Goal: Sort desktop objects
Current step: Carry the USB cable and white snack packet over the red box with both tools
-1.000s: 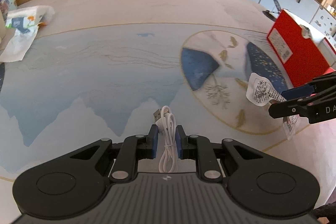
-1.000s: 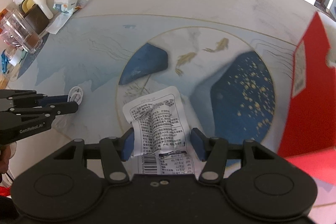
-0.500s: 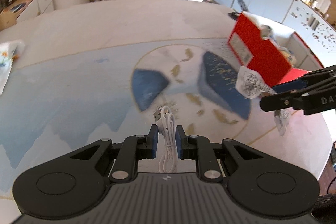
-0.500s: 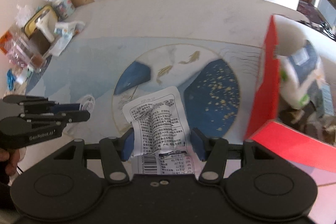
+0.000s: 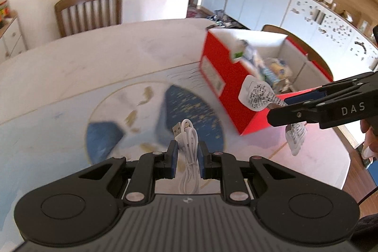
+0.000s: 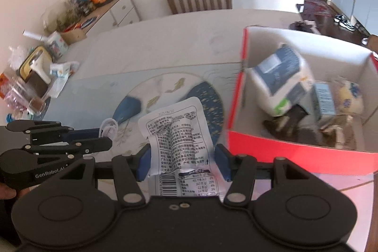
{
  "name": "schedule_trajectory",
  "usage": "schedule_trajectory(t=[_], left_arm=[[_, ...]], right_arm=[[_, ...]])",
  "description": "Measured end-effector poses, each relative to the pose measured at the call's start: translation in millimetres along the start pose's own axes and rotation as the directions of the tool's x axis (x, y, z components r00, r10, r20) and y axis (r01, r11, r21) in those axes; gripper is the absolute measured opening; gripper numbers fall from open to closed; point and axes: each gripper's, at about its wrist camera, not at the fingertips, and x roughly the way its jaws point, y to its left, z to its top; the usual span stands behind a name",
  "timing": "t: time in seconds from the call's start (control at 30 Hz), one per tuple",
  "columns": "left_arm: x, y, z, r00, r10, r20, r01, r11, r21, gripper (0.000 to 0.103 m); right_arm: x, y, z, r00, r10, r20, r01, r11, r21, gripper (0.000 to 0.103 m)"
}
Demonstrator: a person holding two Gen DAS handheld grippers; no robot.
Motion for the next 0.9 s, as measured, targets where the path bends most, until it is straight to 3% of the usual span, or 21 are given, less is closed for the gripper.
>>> schedule_trajectory(t=[0.53,0.9], left_arm=[[17.4,-72.9,54.4,0.997,-0.066,0.049,0.061,0.993,0.100,0.017],[47.8,-117.7,94.7,0.990,-0.133,0.037,0.126,0.978,0.166,0.017]], right_arm=[[-42.9,-69.8,4.9,0.995,-0.073,0.070,0.071,0.997,0.033,0.056],[-57.5,-121.9,18.8,0.985,-0.140,0.103,0.134,0.989,0.067,0.056]])
